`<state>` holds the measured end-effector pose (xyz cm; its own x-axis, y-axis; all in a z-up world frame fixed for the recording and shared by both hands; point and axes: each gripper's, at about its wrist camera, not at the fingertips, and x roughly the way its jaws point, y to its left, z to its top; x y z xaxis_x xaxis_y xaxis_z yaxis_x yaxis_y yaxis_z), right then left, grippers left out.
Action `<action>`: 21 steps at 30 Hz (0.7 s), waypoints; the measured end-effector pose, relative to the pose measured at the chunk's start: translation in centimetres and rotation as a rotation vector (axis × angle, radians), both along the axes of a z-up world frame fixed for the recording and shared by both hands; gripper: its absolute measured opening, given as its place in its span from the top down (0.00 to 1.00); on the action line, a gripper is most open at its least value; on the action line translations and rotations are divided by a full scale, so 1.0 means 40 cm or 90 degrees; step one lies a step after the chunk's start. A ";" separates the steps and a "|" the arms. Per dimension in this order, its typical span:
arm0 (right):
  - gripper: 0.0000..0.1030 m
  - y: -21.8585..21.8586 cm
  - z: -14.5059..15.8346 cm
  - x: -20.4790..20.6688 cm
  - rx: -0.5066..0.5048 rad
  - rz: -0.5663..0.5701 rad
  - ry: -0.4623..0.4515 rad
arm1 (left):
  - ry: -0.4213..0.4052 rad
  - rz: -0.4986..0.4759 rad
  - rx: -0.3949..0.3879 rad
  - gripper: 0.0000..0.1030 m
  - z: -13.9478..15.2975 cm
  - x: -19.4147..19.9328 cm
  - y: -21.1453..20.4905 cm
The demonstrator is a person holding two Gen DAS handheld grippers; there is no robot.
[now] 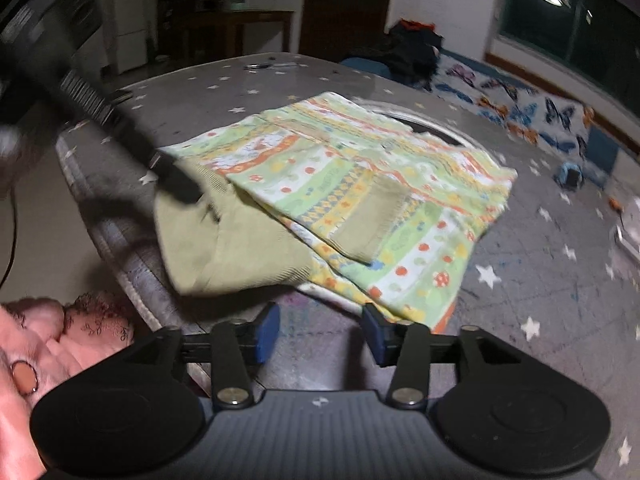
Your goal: Fold clothes
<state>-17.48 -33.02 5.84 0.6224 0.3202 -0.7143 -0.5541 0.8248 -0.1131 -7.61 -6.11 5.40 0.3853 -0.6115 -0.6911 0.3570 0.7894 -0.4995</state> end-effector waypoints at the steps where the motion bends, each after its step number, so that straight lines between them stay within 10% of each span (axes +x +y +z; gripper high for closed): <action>1: 0.51 0.005 0.000 -0.001 -0.004 0.008 -0.007 | -0.005 0.003 -0.008 0.88 0.010 0.011 0.001; 7: 0.47 0.052 0.006 0.021 -0.011 0.043 -0.060 | -0.014 0.013 -0.033 0.88 0.041 0.083 -0.001; 14: 0.80 0.073 0.037 0.102 0.068 0.036 -0.056 | -0.018 0.003 -0.030 0.86 0.032 0.095 0.011; 21: 0.89 0.040 0.082 0.179 0.151 -0.009 -0.031 | -0.139 0.007 0.042 0.55 0.053 0.006 0.062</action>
